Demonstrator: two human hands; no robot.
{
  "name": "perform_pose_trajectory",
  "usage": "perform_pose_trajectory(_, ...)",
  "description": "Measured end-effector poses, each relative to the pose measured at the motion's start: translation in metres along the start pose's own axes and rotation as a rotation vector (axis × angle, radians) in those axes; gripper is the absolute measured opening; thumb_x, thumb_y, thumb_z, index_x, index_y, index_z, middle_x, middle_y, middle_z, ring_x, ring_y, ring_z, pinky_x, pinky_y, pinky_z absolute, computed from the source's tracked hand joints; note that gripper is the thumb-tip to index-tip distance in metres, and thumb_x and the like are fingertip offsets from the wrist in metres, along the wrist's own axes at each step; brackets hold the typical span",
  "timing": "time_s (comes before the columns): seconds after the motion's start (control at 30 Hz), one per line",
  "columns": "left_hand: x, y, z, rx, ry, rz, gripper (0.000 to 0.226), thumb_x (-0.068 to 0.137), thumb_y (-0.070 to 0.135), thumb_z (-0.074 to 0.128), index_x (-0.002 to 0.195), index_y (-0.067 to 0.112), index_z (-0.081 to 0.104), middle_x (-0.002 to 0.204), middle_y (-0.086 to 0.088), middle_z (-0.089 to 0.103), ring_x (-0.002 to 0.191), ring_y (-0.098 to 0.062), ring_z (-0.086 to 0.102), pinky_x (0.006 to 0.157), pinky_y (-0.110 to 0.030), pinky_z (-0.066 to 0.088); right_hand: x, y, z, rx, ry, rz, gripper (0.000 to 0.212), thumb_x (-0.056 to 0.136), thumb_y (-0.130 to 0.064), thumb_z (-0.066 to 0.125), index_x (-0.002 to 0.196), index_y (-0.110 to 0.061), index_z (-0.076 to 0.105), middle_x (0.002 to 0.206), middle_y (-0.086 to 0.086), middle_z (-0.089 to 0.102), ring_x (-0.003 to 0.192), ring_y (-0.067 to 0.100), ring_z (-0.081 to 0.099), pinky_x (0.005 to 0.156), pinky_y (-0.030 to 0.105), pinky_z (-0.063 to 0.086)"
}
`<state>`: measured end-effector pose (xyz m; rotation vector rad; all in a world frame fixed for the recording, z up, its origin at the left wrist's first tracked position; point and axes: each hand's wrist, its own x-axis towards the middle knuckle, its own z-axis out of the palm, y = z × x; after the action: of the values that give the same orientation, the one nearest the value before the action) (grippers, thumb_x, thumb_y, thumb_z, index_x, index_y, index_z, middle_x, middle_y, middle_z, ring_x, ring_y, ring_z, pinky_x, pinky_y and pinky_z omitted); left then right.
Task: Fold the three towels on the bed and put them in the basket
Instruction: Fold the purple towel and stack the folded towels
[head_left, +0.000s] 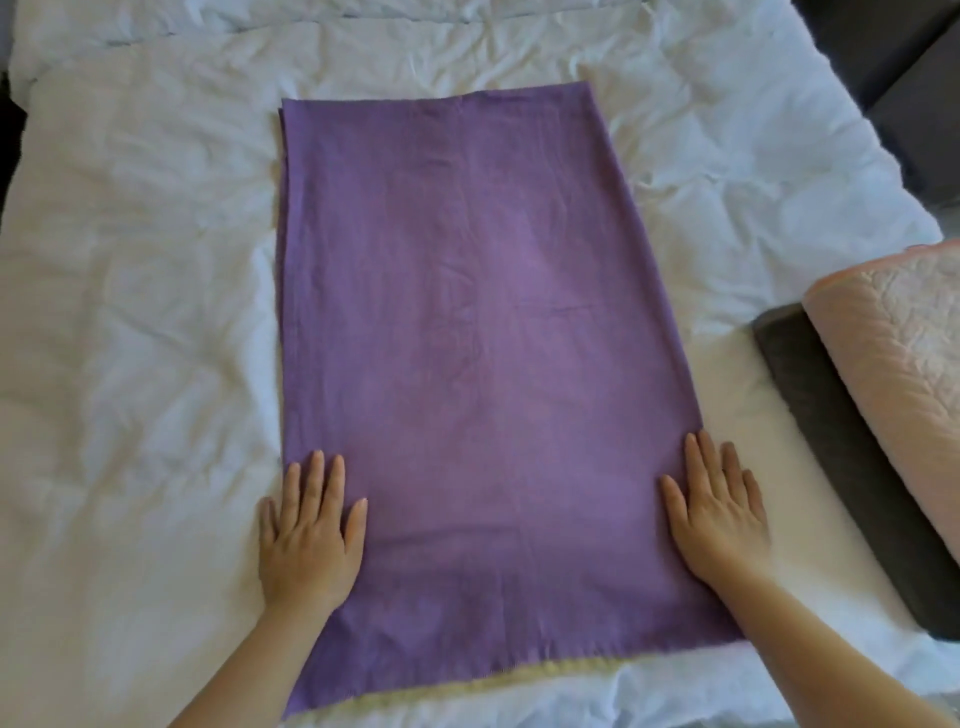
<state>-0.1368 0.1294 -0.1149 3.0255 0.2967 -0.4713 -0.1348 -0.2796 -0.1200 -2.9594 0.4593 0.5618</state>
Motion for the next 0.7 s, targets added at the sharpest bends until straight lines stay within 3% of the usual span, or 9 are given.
perform_pose_trajectory(0.13, -0.054, -0.002, 0.008, -0.046, 0.007, -0.043, 0.079, 0.09, 0.062, 0.006, 0.144, 0.014, 0.038, 0.152, -0.01, 0.035, 0.135, -0.039, 0.037, 0.108, -0.051, 0.031, -0.042, 0.012, 0.008, 0.003, 0.034, -0.084, 0.071, 0.09, -0.06, 0.012, 0.151, -0.024, 0.01, 0.157, -0.009, 0.005, 0.147, 0.021, 0.011, 0.116, 0.037, 0.01)
perform_pose_trajectory(0.23, -0.079, -0.006, 0.012, -0.188, 0.096, -0.142, 0.066, 0.093, 0.05, 0.039, 0.143, 0.007, 0.04, 0.146, -0.021, 0.04, 0.117, -0.046, 0.048, 0.097, -0.051, 0.041, -0.062, 0.02, 0.009, 0.179, 0.142, -0.012, 0.066, 0.09, -0.05, 0.051, 0.145, -0.018, 0.035, 0.152, 0.004, 0.035, 0.134, 0.034, 0.036, 0.107, 0.046, 0.029)
perform_pose_trajectory(0.3, -0.089, -0.011, 0.013, -0.331, 0.093, -0.269, 0.064, 0.091, 0.036, 0.057, 0.143, 0.005, 0.036, 0.137, -0.026, 0.043, 0.114, -0.045, 0.049, 0.091, -0.051, 0.044, -0.068, 0.029, 0.009, 0.296, 0.149, 0.046, 0.061, 0.086, -0.034, 0.064, 0.141, -0.016, 0.042, 0.141, 0.014, 0.043, 0.122, 0.041, 0.042, 0.1, 0.048, 0.035)
perform_pose_trajectory(0.4, -0.107, -0.019, 0.01, -0.436, -0.009, -0.366, 0.055, 0.091, 0.04, 0.055, 0.135, 0.01, 0.04, 0.125, -0.019, 0.052, 0.107, -0.04, 0.055, 0.078, -0.043, 0.046, -0.075, 0.043, 0.003, 0.487, 0.083, 0.026, 0.055, 0.086, -0.017, 0.066, 0.137, -0.014, 0.047, 0.12, 0.024, 0.049, 0.093, 0.037, 0.053, 0.088, 0.039, 0.04)
perform_pose_trajectory(0.5, -0.12, -0.028, 0.007, -0.536, -0.091, -0.398, 0.048, 0.092, 0.04, 0.054, 0.129, 0.012, 0.043, 0.113, -0.015, 0.062, 0.095, -0.038, 0.061, 0.072, -0.036, 0.045, -0.079, 0.052, -0.01, 0.575, -0.041, -0.043, 0.05, 0.086, -0.007, 0.065, 0.132, -0.014, 0.048, 0.088, 0.011, 0.055, 0.066, 0.022, 0.045, 0.067, 0.029, 0.038)
perform_pose_trajectory(0.6, -0.125, -0.034, -0.012, -0.828, -0.087, -0.494, 0.045, 0.088, 0.031, 0.064, 0.122, 0.01, 0.046, 0.108, -0.014, 0.061, 0.066, -0.033, 0.062, 0.058, -0.035, 0.052, -0.079, 0.06, -0.03, 0.681, -0.175, 0.023, 0.036, 0.088, -0.005, 0.062, 0.12, -0.017, 0.05, 0.057, 0.001, 0.04, 0.049, 0.017, 0.039, 0.044, 0.025, 0.035)
perform_pose_trajectory(0.7, -0.125, -0.041, -0.043, -1.072, -0.038, -0.534, 0.043, 0.089, 0.025, 0.065, 0.126, 0.022, 0.043, 0.089, -0.014, 0.061, 0.054, -0.023, 0.056, 0.049, -0.029, 0.048, -0.076, 0.065, -0.059, 0.93, -0.324, 0.158, 0.016, 0.089, -0.013, 0.062, 0.105, -0.011, 0.061, 0.066, 0.011, 0.055, 0.051, 0.019, 0.05, 0.041, 0.02, 0.044)
